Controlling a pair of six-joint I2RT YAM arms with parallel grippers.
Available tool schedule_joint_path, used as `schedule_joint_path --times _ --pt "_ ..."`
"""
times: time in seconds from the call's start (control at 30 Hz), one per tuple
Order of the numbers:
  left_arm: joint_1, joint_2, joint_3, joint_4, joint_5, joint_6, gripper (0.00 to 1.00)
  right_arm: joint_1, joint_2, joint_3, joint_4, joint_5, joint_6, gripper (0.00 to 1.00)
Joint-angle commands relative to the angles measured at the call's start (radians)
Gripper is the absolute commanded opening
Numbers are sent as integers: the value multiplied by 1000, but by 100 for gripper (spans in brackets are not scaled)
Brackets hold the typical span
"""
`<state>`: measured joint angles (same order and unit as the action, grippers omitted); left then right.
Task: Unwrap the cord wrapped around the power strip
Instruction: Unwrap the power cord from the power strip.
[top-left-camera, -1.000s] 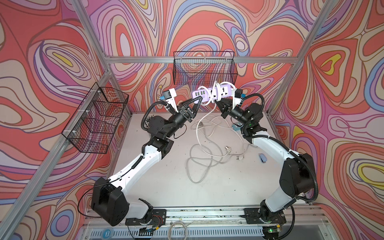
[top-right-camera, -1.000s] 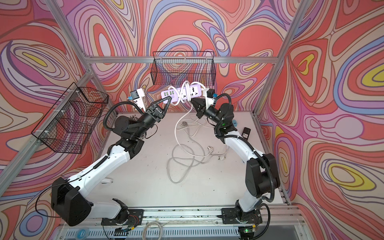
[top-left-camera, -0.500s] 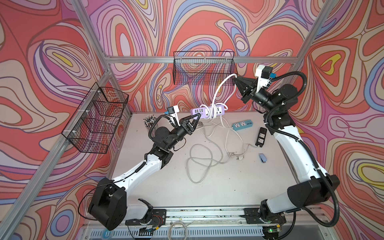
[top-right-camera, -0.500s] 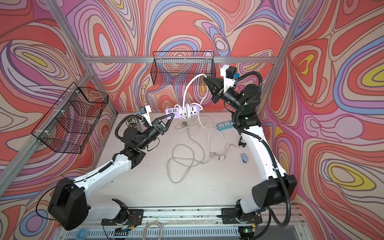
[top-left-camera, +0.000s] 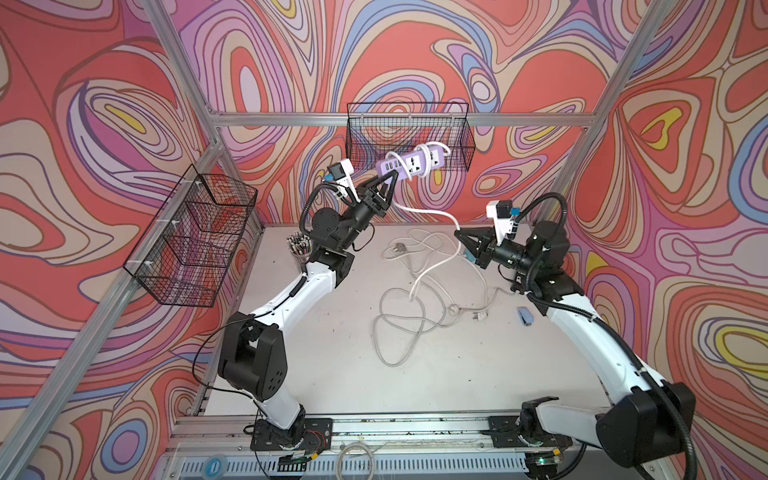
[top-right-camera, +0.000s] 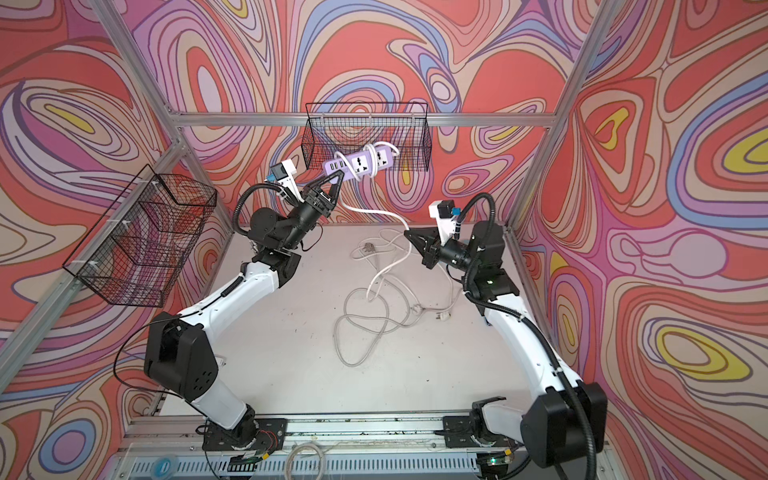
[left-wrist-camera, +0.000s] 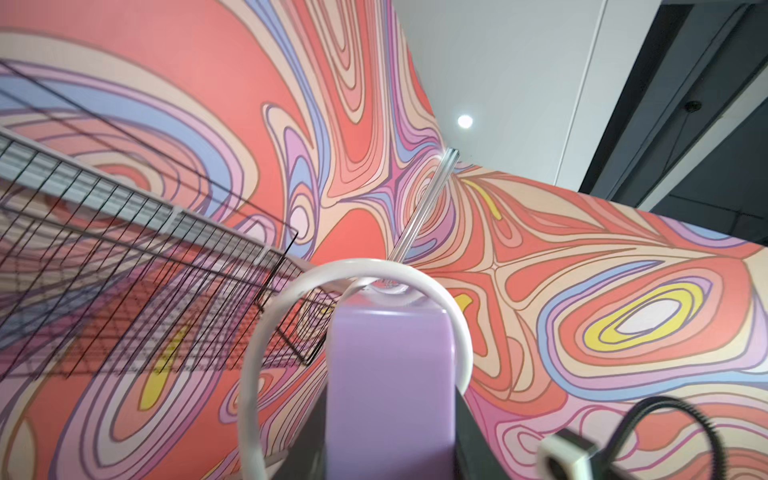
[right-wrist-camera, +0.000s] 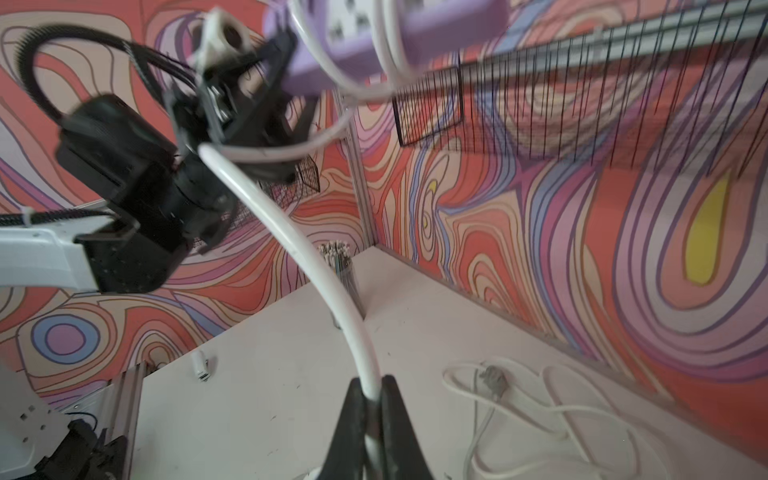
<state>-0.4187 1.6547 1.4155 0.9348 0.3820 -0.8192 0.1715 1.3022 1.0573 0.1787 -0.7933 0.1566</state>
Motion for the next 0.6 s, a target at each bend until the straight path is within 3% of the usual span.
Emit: schedule_joint_path --times 0.0,0.23,0.57 --pt "-15 -24 62 119 41 -44 0 1 106 -52 162 -11 83 0" --pt "-79 -124 -99 141 46 -160 0 0 361 48 335 66 118 0" --pt "-118 -298 -565 168 -28 -171 0 -56 505 527 178 63 85 0"
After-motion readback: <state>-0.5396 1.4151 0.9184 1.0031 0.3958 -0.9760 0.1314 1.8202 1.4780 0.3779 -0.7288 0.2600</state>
